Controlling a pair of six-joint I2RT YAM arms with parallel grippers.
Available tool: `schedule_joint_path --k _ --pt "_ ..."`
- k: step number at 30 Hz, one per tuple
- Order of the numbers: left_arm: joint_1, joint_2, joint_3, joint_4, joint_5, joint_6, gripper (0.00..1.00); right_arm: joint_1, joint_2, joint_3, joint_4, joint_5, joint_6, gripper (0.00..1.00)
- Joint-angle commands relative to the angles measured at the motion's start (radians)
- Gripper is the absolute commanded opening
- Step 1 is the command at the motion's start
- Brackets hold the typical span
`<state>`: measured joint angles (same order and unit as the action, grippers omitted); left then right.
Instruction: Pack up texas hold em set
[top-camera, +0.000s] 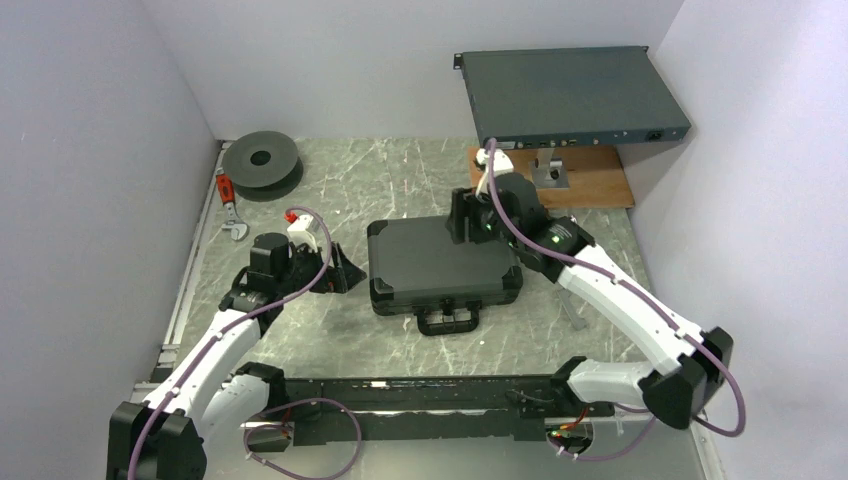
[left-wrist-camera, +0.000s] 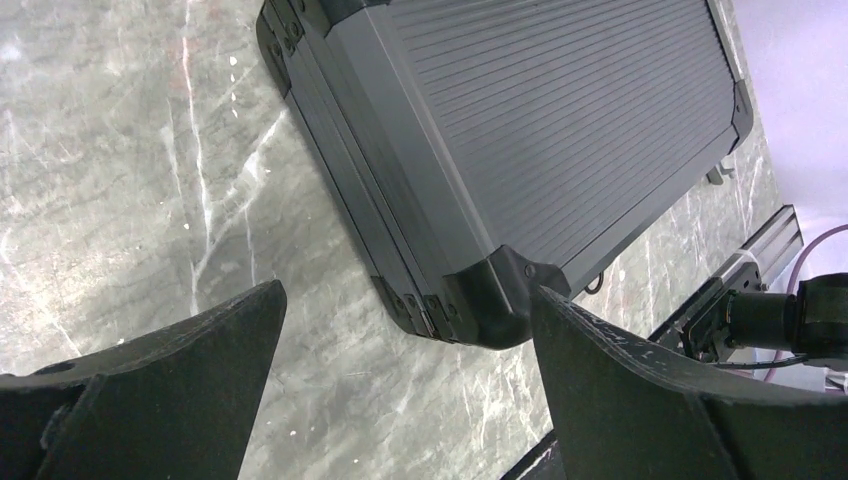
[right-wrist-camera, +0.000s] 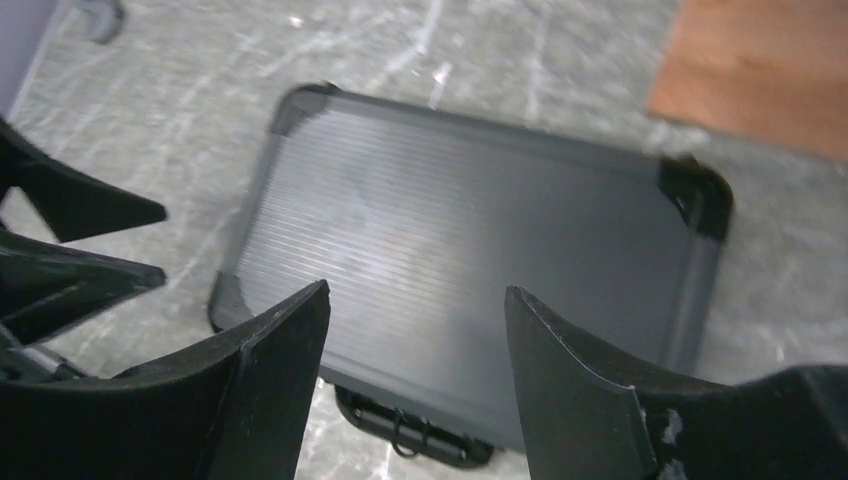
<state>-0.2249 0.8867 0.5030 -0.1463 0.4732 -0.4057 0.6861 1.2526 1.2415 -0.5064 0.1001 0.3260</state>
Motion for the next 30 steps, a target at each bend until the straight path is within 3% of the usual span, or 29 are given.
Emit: schedule_joint_path --k 1,4,10,24,30 --pt "-0.010 -0.009 -0.023 0.084 -0.003 -0.042 0.96 -0.002 -0.122 -0.132 -0.029 0.246 0.135 0.68" --pt "-0.019 0.020 -0.037 0.135 0.021 -0.061 0.92 -0.003 -0.212 -0.242 -0.060 0.386 0.204 0.68" --pt "-0.054 0.053 -0.027 0.139 0.023 -0.056 0.93 -0.056 -0.354 -0.450 -0.035 0.387 0.247 0.74" --pt "-0.120 0.219 -0.068 0.269 0.015 -0.098 0.81 -0.121 -0.277 -0.535 -0.025 0.234 0.299 0.77" --pt "-0.164 0.325 -0.037 0.344 0.015 -0.116 0.68 -0.123 -0.207 -0.586 0.031 0.168 0.337 0.76"
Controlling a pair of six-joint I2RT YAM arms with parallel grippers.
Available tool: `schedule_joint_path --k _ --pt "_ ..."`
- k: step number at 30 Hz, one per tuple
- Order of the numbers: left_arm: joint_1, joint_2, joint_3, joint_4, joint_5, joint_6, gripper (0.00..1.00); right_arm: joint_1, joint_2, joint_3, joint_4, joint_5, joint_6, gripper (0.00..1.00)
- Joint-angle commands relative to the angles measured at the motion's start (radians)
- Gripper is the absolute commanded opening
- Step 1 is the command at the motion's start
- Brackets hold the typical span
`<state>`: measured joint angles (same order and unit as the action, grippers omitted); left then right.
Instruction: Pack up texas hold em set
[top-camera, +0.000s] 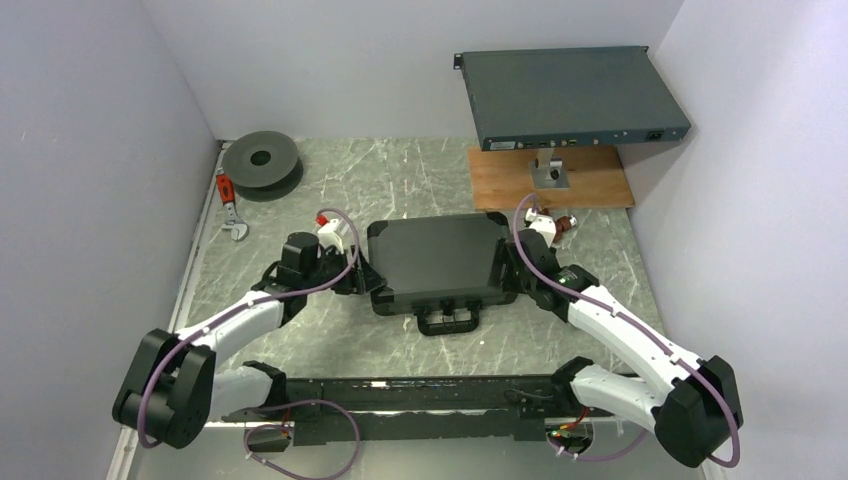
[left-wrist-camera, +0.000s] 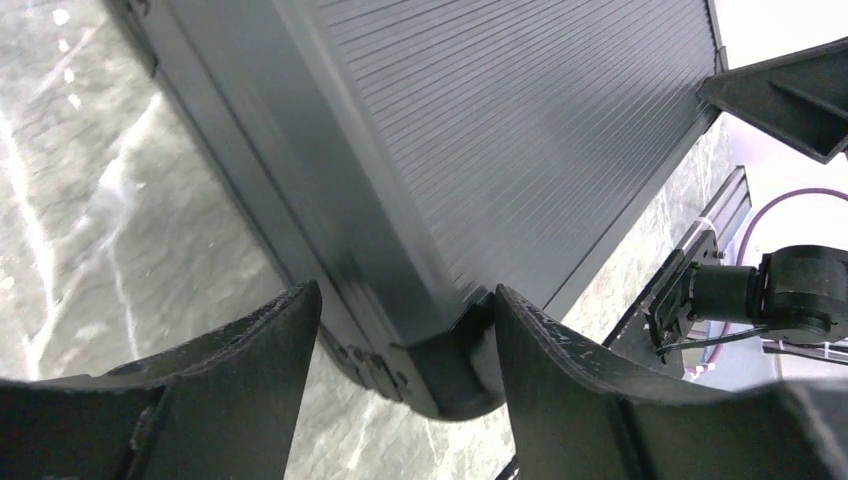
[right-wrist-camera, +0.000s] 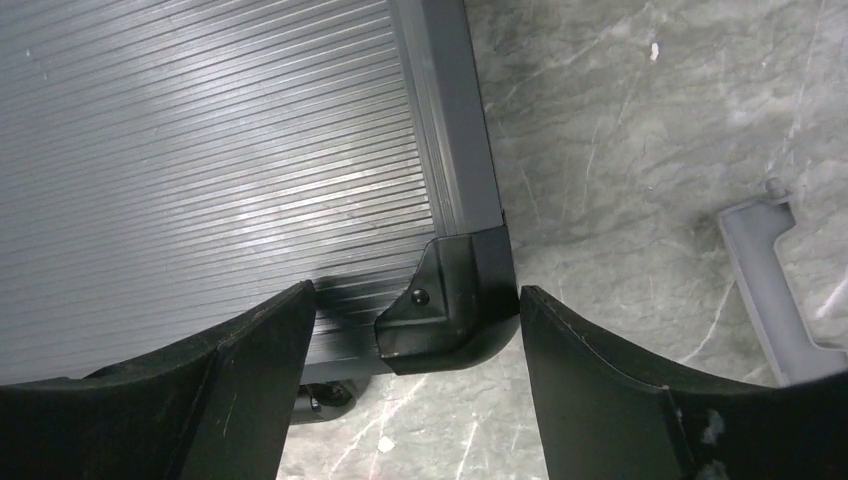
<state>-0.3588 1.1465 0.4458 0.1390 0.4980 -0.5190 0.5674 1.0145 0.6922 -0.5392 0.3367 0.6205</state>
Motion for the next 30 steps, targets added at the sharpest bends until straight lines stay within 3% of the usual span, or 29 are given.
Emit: schedule_joint_path --k 1,6,13,24,30 --pt "-0.035 0.086 0.031 0.070 -0.012 -0.003 0.66 -0.006 0.033 -0.046 0.078 -0.083 0.039 0.76" --pt "-0.053 0.200 0.118 0.095 -0.001 0.002 0.58 -0.006 0.021 -0.072 0.172 -0.187 0.004 0.75" --pt "-0.058 0.361 0.300 0.073 0.017 0.035 0.56 -0.006 0.038 -0.059 0.234 -0.240 -0.019 0.75" --pt "-0.060 0.716 0.742 -0.065 0.069 0.118 0.56 -0.006 0.078 -0.032 0.298 -0.331 -0.021 0.75" --pt "-0.060 0.828 0.886 -0.070 0.115 0.109 0.57 -0.005 0.061 -0.065 0.351 -0.463 -0.011 0.75"
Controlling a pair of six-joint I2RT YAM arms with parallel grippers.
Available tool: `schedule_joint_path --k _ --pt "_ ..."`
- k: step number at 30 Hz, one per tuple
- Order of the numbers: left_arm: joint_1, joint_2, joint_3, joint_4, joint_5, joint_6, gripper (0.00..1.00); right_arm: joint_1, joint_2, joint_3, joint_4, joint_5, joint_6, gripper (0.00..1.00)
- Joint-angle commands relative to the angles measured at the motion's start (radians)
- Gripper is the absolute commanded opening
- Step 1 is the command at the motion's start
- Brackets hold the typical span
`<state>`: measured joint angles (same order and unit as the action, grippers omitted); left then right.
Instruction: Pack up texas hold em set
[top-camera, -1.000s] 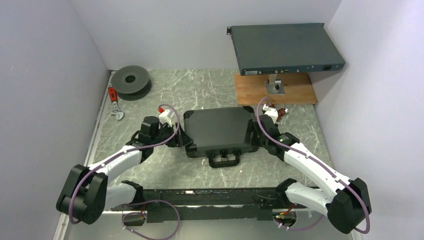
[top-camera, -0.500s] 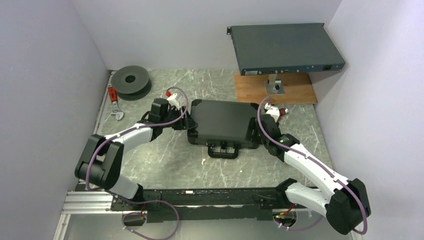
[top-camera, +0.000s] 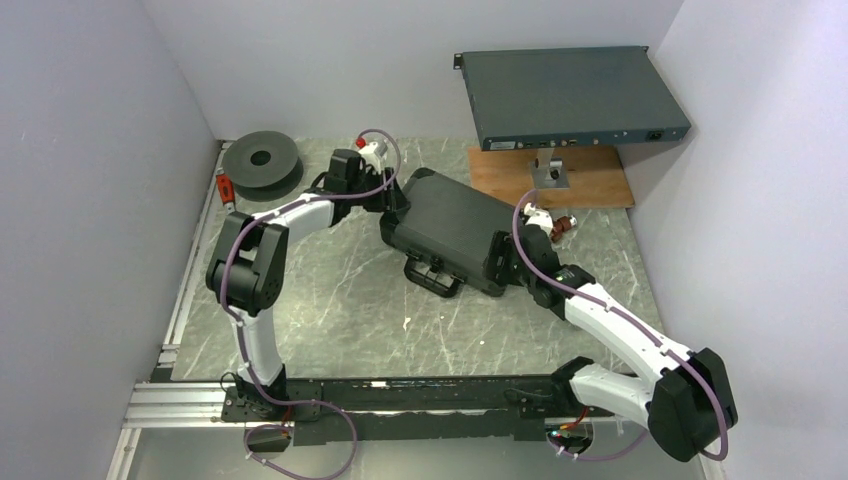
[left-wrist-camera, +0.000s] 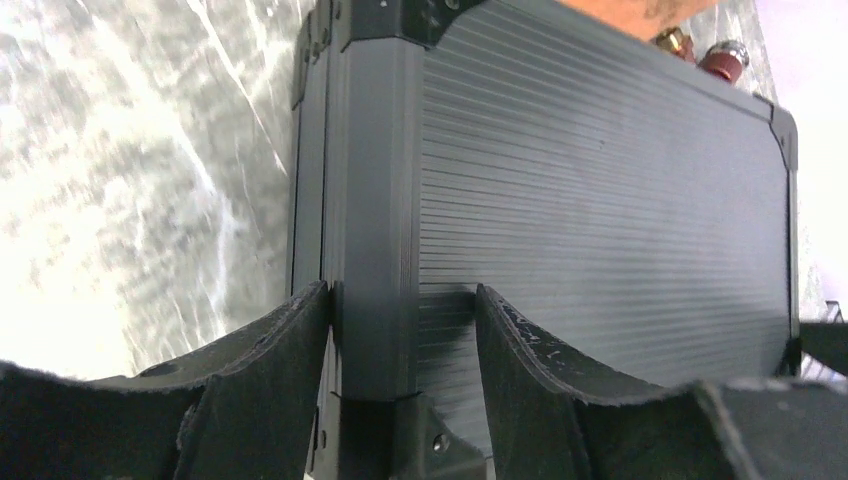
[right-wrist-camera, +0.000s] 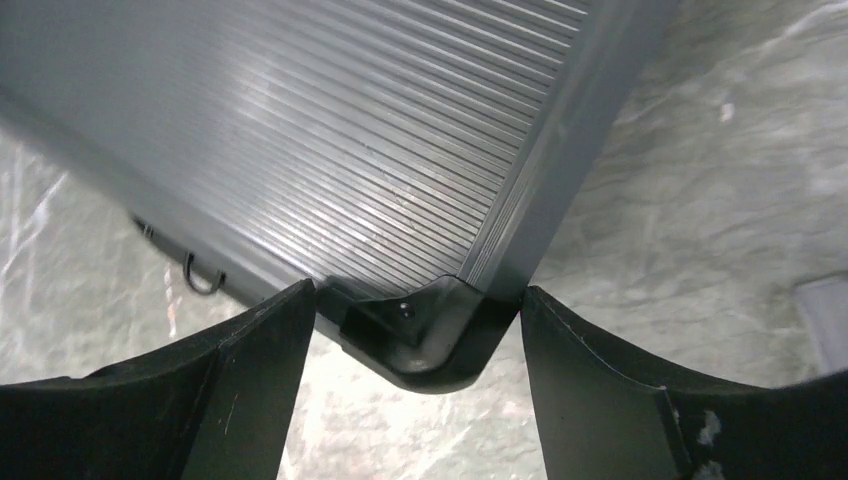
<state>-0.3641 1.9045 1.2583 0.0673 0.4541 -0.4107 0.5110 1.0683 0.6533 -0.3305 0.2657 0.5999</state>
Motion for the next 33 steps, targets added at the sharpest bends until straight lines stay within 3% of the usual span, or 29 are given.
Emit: schedule_joint_path --k 1,8,19,28,33 --pt "-0.055 0.082 0.091 0.007 0.169 0.000 0.57 0.052 0.005 -0.035 0.156 -0.417 0.016 0.75" --pt "-0.069 0.135 0.181 0.021 0.215 0.005 0.59 0.054 0.003 -0.056 0.182 -0.452 0.018 0.75" --pt "-0.093 0.163 0.289 0.003 0.247 -0.005 0.61 0.055 -0.105 -0.005 0.030 -0.359 -0.038 0.76" --pt "-0.122 0.209 0.365 -0.041 0.246 -0.008 0.69 0.055 -0.212 -0.012 -0.059 -0.413 -0.050 0.83" --pt "-0.119 0.131 0.363 -0.151 0.181 0.062 0.80 0.055 -0.279 -0.008 -0.115 -0.428 -0.053 0.88"
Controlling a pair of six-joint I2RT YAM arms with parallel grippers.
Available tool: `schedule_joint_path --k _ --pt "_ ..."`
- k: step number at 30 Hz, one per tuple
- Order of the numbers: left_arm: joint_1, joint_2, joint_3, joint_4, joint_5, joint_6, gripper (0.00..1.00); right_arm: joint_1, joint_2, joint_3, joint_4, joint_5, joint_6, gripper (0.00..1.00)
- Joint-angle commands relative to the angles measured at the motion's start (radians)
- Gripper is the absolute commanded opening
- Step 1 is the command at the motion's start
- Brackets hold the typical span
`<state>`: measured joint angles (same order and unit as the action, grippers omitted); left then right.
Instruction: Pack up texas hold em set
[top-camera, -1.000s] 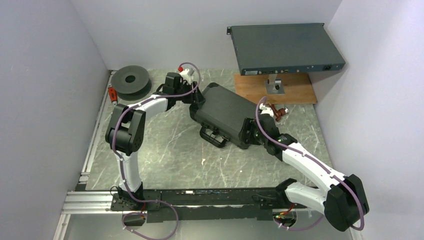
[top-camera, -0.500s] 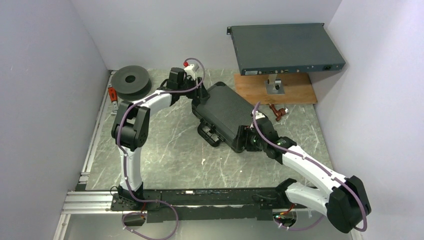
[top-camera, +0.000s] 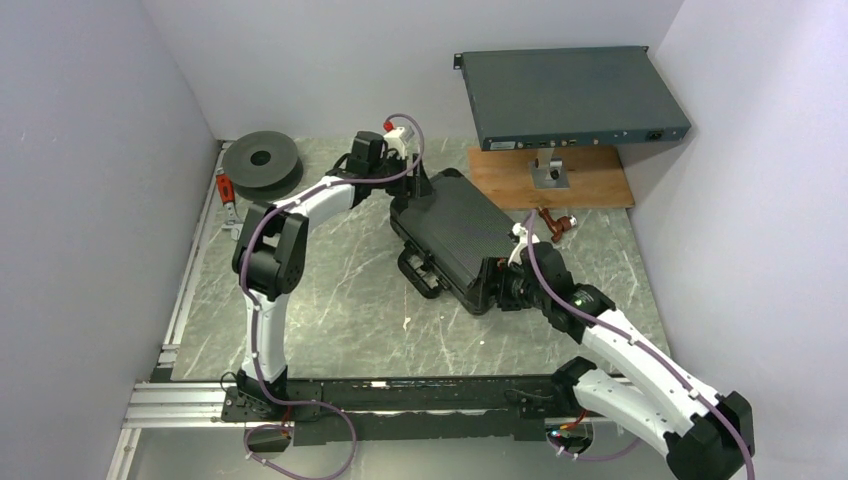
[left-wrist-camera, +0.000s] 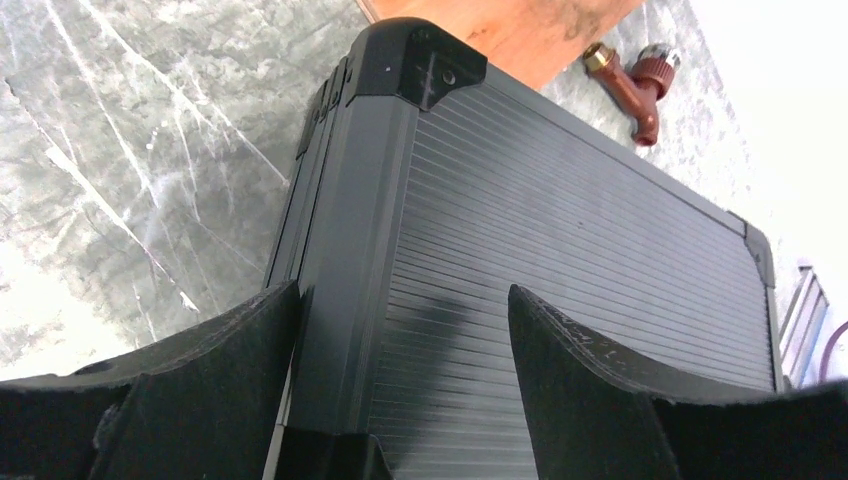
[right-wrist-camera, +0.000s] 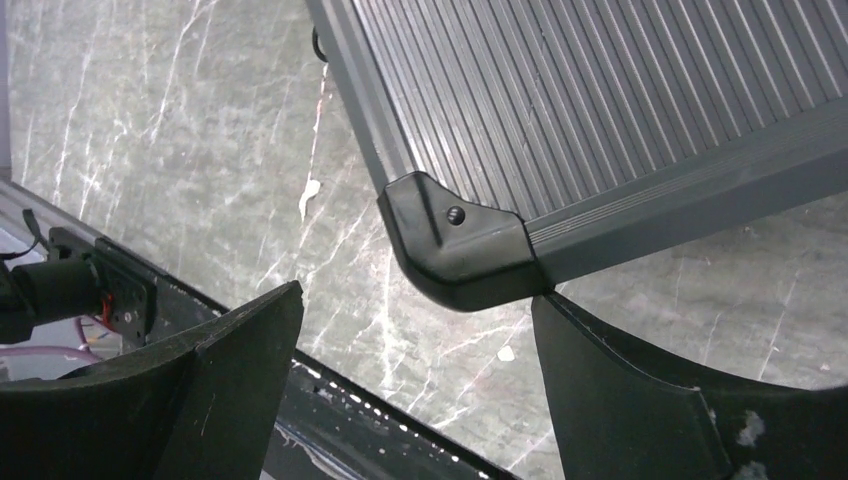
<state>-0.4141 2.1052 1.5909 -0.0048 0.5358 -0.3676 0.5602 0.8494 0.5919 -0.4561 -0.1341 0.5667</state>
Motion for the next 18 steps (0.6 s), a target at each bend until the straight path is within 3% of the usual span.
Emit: schedule_joint_path --k 1,7,11,16,18 --pt "-0.066 -0.093 0.021 -0.091 0.085 0.032 0.82 0.006 -0.073 0.057 -0.001 -0.030 -0.022 0.88" --pt "-0.027 -0.282 -0.061 -0.154 -0.019 0.065 0.99 0.007 -0.124 0.107 -0.057 -0.055 -0.080 0.87" --pt "0.006 -0.446 -0.132 -0.175 -0.101 0.079 1.00 0.007 -0.140 0.140 -0.054 -0.092 -0.090 0.86" --pt "0.021 -0.662 -0.255 -0.185 -0.336 0.047 1.00 0.009 -0.118 0.189 0.011 -0.119 -0.088 0.83" --pt "0.080 -0.749 -0.343 -0.093 -0.234 -0.038 1.00 0.009 -0.096 0.211 0.029 -0.109 -0.103 0.82"
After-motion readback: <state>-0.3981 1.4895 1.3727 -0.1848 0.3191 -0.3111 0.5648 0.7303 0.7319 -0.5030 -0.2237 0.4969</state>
